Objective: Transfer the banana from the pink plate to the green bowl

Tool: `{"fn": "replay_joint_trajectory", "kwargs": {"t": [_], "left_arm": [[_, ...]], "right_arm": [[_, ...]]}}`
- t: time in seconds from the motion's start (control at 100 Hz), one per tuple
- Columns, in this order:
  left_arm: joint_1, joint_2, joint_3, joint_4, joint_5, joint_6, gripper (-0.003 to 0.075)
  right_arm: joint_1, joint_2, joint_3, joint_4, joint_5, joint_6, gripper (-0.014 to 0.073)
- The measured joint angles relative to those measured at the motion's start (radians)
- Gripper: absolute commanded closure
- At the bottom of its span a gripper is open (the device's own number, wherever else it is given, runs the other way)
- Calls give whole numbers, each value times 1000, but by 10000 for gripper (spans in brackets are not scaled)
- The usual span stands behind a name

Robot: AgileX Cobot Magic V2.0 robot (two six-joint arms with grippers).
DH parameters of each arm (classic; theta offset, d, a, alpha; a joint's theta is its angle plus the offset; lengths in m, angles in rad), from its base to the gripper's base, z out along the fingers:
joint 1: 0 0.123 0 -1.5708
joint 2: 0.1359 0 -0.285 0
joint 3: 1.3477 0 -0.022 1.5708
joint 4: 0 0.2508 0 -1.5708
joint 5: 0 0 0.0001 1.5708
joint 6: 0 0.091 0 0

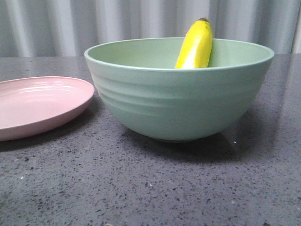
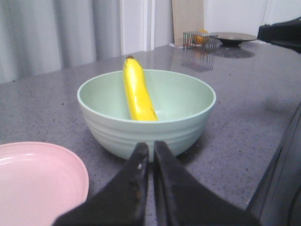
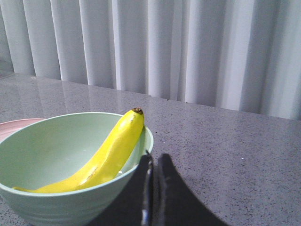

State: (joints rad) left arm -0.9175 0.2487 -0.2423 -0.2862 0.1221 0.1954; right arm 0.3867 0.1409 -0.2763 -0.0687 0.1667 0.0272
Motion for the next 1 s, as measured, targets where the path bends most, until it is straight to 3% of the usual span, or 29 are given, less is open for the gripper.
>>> {"fn": "replay_joint_trajectory", "kwargs": {"t": [0.64,0.79,1.0], "left_arm": [[7,-15,20,0,-25,0,741],[79,-19,88,53,-122,0,741],[277,-38,184,134,-176,0,741]], "right_arm": [[0,-1,0,0,0,0,665],[0,-1,0,0,0,0,665],[0,-1,0,0,0,0,665]]}}
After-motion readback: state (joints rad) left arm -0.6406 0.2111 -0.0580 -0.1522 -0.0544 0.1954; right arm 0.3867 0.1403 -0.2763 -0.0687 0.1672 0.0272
